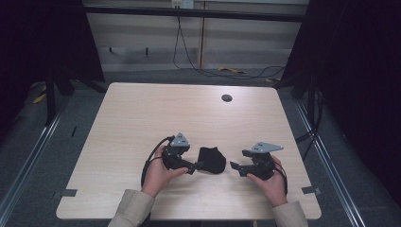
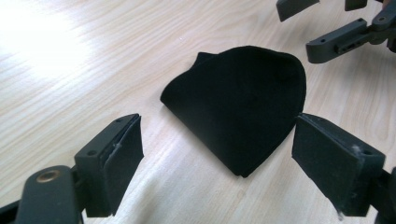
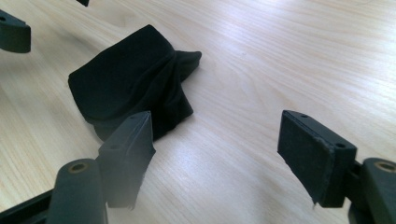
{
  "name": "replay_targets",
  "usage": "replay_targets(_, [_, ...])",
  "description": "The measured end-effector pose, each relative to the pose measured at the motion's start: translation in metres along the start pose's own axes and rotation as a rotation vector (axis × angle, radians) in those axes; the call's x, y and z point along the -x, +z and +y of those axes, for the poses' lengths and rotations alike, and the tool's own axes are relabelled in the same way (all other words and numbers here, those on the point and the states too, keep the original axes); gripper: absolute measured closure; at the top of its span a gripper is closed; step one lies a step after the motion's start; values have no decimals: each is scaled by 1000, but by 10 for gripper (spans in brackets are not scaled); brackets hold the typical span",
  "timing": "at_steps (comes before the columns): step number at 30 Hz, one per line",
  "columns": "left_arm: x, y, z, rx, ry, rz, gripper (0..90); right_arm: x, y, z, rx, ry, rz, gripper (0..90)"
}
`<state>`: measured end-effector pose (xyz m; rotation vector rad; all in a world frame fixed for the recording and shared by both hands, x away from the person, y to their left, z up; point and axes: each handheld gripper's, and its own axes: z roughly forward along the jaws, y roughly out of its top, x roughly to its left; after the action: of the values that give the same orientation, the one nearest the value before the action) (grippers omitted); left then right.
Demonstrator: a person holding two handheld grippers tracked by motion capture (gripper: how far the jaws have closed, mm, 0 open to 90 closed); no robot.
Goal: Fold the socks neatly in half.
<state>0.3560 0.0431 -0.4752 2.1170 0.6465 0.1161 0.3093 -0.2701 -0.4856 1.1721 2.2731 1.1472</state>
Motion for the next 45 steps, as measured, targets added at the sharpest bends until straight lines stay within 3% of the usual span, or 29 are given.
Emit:
replay_targets(9, [-9,-12,-6,6,-25,4,153,5,-9,-5,-2,6,-10,225])
replay_targets(17, [-18,-23,-18,2,-24,10,149,5,-12,-9,-48,-36,-9,172])
replay_targets(29, [-29,-38,-34,6,-23,29,153,10,-21,-17,-67,-43,40,158])
replay_targets(37, [-37,-49,-45,11,-38,46,154,13,-28,-22,-84,-65,24,158])
replay_targets(45, [-46,-65,-60,21,-57,55,155,19,-41,-31,-82,-51,6,159])
